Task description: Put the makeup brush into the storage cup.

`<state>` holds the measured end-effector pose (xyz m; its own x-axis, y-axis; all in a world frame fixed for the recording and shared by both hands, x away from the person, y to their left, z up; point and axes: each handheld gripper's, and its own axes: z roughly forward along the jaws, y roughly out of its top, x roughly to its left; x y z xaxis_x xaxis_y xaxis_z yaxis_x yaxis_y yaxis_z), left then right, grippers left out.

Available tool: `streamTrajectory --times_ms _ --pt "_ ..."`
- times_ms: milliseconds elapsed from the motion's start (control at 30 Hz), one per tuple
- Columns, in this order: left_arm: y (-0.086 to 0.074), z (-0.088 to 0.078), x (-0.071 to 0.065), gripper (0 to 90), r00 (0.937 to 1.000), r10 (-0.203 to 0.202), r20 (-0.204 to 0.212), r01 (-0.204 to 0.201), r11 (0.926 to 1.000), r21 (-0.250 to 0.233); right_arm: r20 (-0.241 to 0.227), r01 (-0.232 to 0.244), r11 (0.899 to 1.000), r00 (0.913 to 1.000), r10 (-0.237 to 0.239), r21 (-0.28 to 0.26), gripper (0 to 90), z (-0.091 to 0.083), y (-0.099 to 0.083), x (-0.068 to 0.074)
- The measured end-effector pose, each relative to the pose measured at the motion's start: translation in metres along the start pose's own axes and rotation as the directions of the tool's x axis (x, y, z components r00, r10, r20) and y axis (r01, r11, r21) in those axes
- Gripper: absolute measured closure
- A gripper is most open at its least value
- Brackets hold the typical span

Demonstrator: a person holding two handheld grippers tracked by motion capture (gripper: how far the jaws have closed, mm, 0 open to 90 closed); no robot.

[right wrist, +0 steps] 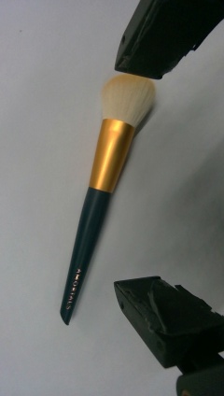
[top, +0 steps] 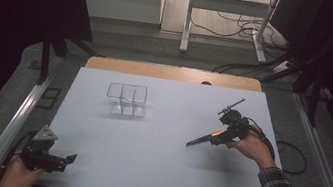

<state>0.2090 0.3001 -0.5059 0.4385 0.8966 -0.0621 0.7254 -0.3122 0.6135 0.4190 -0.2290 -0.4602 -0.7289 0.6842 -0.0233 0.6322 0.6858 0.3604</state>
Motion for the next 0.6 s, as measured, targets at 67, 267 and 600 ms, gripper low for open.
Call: streamTrajectory --times_ms 67,267,600 --pt "0.000 0.000 0.000 0.3 1.0000 0.000 0.000 0.000 1.0000 0.000 -0.011 -0.002 1.000 0.9999 0.002 -0.001 0.0 0.002 0.002 0.001" --pt "0.000 0.000 0.000 0.3 1.0000 0.000 0.001 0.000 1.0000 0.000 -0.027 0.003 1.000 0.9996 -0.003 0.003 0.0 0.006 0.010 0.002" --pt "0.000 0.000 0.000 0.3 1.0000 0.001 0.003 -0.001 1.0000 0.004 -0.044 0.025 1.000 0.9987 -0.025 0.012 0.0 0.012 0.020 0.005"
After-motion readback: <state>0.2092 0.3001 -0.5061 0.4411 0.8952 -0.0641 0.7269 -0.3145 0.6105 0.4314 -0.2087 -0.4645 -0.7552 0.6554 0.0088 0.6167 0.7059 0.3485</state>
